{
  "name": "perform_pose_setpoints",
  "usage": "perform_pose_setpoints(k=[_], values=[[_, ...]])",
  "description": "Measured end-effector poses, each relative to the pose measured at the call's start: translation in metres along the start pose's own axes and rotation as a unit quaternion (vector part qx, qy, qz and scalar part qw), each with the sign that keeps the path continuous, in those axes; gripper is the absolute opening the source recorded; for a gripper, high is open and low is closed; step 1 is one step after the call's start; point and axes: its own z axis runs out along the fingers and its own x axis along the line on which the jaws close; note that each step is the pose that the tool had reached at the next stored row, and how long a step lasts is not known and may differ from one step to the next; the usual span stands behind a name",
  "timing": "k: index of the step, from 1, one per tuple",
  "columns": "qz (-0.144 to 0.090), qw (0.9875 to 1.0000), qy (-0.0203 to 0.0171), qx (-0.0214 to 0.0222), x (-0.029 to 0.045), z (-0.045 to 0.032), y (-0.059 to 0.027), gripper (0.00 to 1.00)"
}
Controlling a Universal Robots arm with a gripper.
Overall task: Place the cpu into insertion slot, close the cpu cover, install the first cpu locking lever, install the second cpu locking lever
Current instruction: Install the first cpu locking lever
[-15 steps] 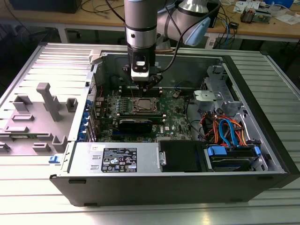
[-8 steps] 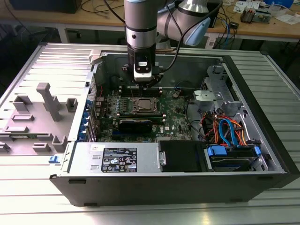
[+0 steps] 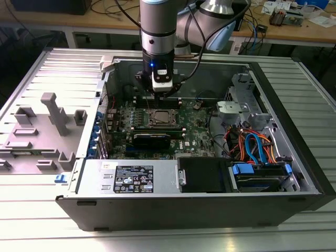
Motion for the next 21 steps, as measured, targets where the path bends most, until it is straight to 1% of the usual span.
perform_pose_setpoints(k=[3, 5, 7, 8, 9, 10, 17, 19, 21], values=[[-0.032, 0.9995, 0.0012, -0.0004, 0.0000, 0.0000, 0.0000, 0.11], [-0.062, 0.9981, 0.0023, -0.0007, 0.0000, 0.0000, 0.0000, 0.11], [-0.076, 0.9971, 0.0028, -0.0008, 0.0001, 0.0000, -0.0001, 0.11], [-0.085, 0.9963, 0.0032, -0.0009, 0.0005, 0.0001, -0.0002, 0.11], [-0.092, 0.9958, 0.0036, -0.0014, 0.0016, 0.0000, -0.0008, 0.11], [-0.095, 0.9955, 0.0039, -0.0019, 0.0025, 0.0000, -0.0011, 0.11], [-0.110, 0.9940, 0.0046, -0.0027, 0.0122, -0.0002, -0.0050, 0.11], [-0.121, 0.9926, 0.0050, -0.0028, 0.0130, -0.0003, -0.0053, 0.11], [-0.150, 0.9887, 0.0062, -0.0031, 0.0130, -0.0003, -0.0054, 0.11]])
